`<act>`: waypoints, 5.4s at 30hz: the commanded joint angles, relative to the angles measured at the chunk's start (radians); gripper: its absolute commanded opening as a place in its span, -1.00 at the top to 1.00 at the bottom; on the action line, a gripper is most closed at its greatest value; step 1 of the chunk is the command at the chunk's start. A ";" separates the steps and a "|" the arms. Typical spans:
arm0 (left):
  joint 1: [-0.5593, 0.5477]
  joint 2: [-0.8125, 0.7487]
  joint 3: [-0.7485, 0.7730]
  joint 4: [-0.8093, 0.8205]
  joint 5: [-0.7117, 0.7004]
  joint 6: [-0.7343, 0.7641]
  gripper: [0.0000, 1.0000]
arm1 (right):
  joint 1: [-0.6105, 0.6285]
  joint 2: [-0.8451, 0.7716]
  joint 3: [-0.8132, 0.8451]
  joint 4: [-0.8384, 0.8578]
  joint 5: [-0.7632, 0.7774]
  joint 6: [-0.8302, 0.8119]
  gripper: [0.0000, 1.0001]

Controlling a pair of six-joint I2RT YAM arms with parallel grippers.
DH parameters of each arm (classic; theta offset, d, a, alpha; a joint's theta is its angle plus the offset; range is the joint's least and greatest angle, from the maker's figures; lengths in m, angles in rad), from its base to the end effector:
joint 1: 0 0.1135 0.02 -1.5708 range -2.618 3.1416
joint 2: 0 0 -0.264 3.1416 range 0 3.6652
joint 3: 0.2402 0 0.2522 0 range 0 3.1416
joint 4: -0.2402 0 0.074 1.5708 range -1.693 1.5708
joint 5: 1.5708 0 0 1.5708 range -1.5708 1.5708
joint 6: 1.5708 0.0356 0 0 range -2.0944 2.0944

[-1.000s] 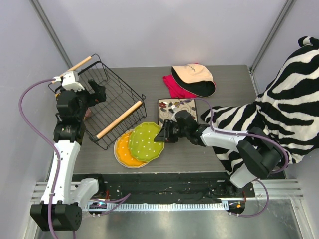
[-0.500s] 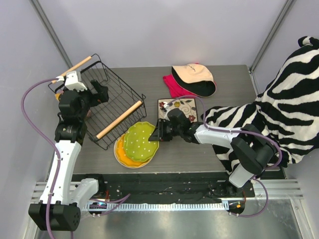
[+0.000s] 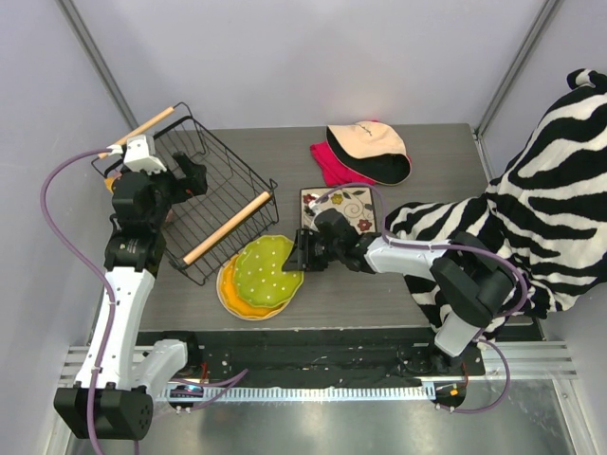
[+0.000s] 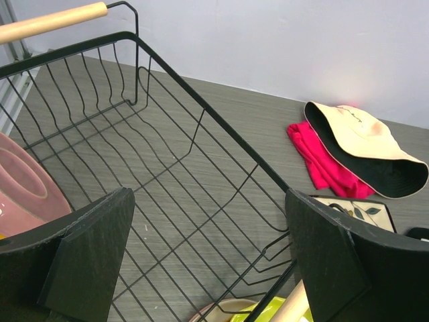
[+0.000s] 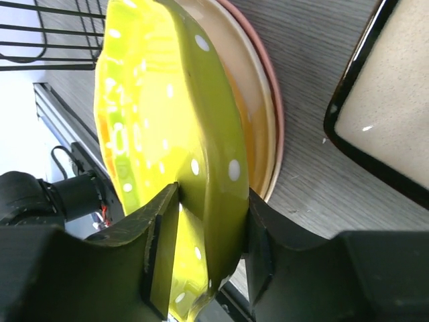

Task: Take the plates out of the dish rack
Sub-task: Place the plate at the center of the board, then unload the plate from the dish rack.

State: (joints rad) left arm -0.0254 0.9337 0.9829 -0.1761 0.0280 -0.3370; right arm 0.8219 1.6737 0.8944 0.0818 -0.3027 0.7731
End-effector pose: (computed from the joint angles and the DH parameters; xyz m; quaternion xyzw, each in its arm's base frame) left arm 0.2133 -0.0064 0.3838 -0.1073 0.7428 -0.1294 0.6481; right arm 0.2280 0.2609 0.1773 -0.0856 0.8940 0.3946 0.1943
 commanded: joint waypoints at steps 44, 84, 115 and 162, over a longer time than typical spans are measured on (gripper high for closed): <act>-0.021 -0.003 -0.004 0.026 0.016 -0.008 -0.99 | 0.123 0.063 0.182 -0.215 0.214 -0.166 -0.15; -0.033 0.010 -0.010 0.029 0.024 -0.020 -0.99 | 0.134 0.003 0.268 -0.260 0.274 -0.210 -0.32; -0.036 0.014 -0.009 0.029 0.030 -0.025 -0.99 | 0.154 0.052 0.268 -0.203 0.283 -0.186 -0.08; 0.288 0.163 -0.001 0.001 -0.125 -0.096 -0.99 | -0.320 -0.348 0.175 0.099 0.151 -0.179 -0.41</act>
State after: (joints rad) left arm 0.2420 1.0775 0.9886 -0.2543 -0.1394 -0.4019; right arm 0.5285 1.3636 1.1175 0.0612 -0.0948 0.5526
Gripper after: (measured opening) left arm 0.995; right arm 0.702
